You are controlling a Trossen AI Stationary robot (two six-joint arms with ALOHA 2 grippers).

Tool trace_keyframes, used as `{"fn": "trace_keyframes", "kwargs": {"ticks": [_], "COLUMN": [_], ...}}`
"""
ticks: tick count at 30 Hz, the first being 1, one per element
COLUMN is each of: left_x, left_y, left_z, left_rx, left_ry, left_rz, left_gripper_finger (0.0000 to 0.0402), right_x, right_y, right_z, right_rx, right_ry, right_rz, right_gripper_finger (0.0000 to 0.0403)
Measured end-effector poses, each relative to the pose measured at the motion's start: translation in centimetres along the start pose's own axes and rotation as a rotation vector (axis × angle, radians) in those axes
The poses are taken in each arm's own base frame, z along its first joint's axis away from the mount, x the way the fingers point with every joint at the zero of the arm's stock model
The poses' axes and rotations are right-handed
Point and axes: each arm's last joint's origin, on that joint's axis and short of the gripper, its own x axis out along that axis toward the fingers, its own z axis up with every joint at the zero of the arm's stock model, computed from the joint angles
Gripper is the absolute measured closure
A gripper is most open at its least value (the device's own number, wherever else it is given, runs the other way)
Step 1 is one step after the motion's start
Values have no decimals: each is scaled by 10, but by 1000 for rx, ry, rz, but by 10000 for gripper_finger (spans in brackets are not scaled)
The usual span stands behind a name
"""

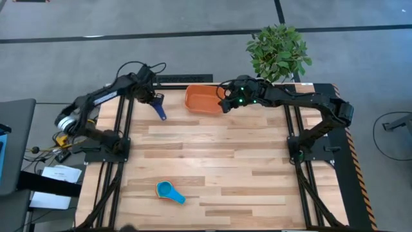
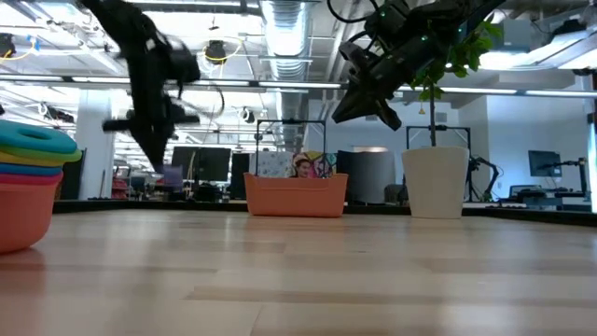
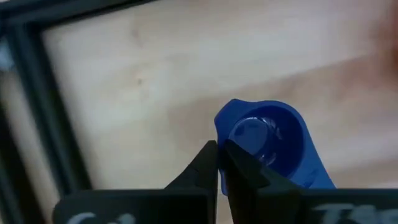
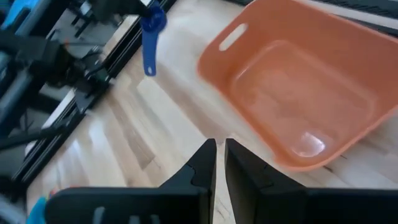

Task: Nest measuring cups in basket
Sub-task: Stack the violet measuring cup on top of the light blue measuring cup

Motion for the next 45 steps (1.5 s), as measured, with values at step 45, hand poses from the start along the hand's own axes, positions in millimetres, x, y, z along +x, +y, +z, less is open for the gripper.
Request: {"fn": "trace_keyframes", "kwargs": {"ticks": [45], "left_x": [-183], "left_y": [-200], "left_z": [-316], "left_rx": [-224], "left_ry": [231], "left_rz": [-314], "left_gripper_finger": [401], "right_x": [2], "right_y": [75], "right_z": [-80], "right_rx": [-277], "right_ry": [312], "right_rz": [160], "right_gripper_finger": [344]}}
